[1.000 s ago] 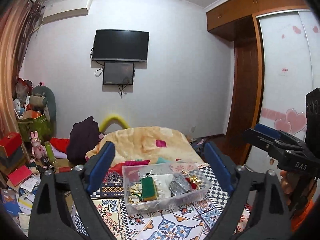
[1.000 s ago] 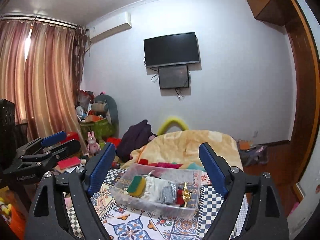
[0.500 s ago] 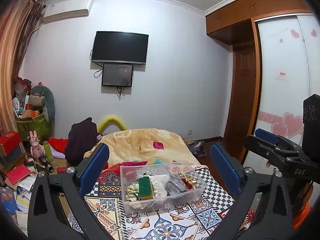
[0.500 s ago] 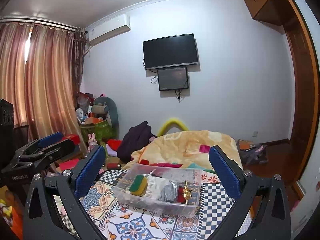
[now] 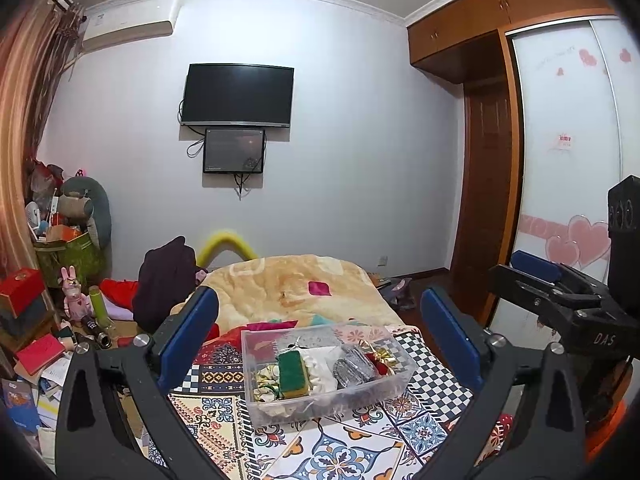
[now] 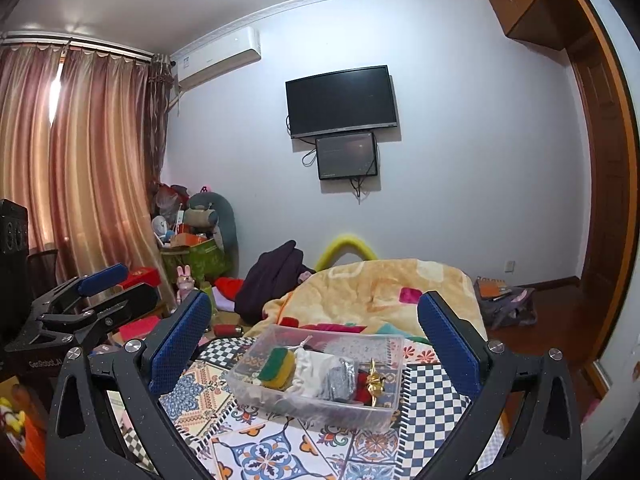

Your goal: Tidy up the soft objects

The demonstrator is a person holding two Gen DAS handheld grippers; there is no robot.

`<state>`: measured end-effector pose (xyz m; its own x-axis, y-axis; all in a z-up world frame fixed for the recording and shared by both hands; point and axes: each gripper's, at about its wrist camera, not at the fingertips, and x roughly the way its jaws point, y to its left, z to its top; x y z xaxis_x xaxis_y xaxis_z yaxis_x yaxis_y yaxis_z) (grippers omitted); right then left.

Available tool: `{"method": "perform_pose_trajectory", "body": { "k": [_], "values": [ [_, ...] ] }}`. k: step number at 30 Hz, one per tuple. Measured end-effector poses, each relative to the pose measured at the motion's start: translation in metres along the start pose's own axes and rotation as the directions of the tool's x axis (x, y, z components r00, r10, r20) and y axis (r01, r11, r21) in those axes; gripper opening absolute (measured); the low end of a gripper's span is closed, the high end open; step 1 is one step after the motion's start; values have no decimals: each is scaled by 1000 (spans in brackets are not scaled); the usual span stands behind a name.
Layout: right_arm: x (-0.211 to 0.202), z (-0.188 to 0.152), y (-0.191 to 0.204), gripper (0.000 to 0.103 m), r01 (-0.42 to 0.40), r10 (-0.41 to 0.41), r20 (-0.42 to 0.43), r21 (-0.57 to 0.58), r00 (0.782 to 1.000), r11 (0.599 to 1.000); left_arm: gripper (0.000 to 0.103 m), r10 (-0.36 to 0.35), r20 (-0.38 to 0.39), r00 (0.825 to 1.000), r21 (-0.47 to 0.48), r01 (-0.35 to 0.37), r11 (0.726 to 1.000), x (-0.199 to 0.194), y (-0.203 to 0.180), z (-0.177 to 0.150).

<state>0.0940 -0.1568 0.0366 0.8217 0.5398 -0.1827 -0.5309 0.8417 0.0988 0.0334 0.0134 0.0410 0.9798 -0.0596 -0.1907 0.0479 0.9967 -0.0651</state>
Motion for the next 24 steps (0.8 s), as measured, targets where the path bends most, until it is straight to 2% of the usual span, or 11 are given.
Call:
{"method": "perform_pose_trajectory", "body": {
  "k": [24],
  "values": [
    [-2,-3,-2,103,12,-12,0,-11,1000,1000,103,-11,-12,1000,-3,11,1000,3,3,-2]
  ]
}}
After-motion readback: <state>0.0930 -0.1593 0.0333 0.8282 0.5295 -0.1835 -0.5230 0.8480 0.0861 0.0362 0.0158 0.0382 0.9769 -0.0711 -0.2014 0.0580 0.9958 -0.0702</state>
